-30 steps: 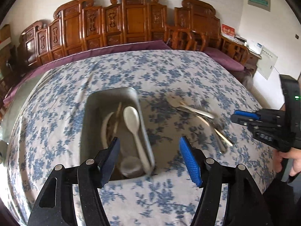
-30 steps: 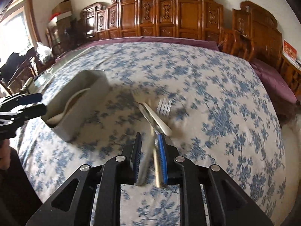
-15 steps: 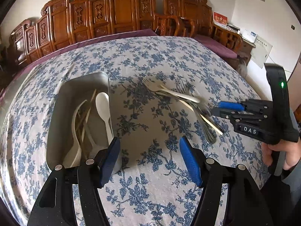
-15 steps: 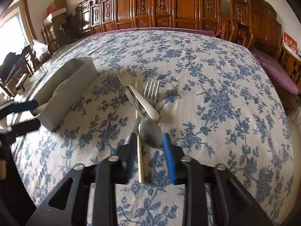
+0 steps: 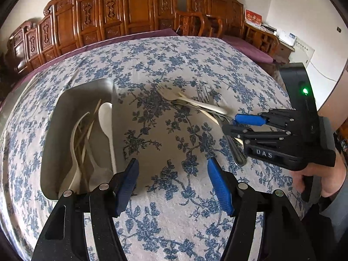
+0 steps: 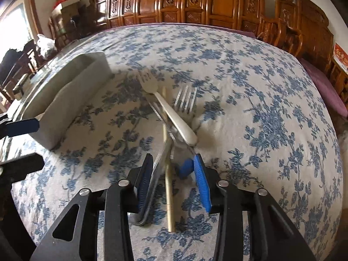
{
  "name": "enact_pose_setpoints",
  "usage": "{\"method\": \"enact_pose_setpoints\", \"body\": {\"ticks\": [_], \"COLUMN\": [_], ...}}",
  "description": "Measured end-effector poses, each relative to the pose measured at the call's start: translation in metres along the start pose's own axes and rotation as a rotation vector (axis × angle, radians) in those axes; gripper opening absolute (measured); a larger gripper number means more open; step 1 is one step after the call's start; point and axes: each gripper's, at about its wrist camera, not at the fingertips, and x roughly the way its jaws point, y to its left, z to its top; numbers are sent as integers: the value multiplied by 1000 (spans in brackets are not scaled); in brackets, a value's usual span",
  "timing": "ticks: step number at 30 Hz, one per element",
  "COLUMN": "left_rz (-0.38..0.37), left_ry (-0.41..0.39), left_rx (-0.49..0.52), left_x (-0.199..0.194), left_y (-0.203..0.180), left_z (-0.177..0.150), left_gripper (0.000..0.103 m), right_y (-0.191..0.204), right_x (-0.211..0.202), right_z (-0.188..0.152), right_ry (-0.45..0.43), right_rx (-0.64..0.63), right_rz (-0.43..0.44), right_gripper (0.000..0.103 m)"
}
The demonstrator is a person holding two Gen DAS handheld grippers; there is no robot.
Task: Organize utensils
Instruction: 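Move both grippers back over the remaining utensils, then grasp a metal fork with the right gripper and lift it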
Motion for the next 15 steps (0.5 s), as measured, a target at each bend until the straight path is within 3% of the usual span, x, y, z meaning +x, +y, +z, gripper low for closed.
{"method": "enact_pose_setpoints", "body": {"ticks": [1,7,15], "left_rz": [0,2,14], "left_ry": [2,12,40], "left_rx": [2,3,18], "left_x": [1,3,13], "left_y": [-2,-12,-23], "left_z": [0,0,0], "left_gripper": [62,62,62], "right_y": [-2,-14,-27], "right_x": [0,-5,-5], "right_z": [0,-2,2], "right_ry": [2,-11,-19], "right_rx": [7,48,75], "right_rz": [-2,25,-7], "right_gripper": [26,18,6]}}
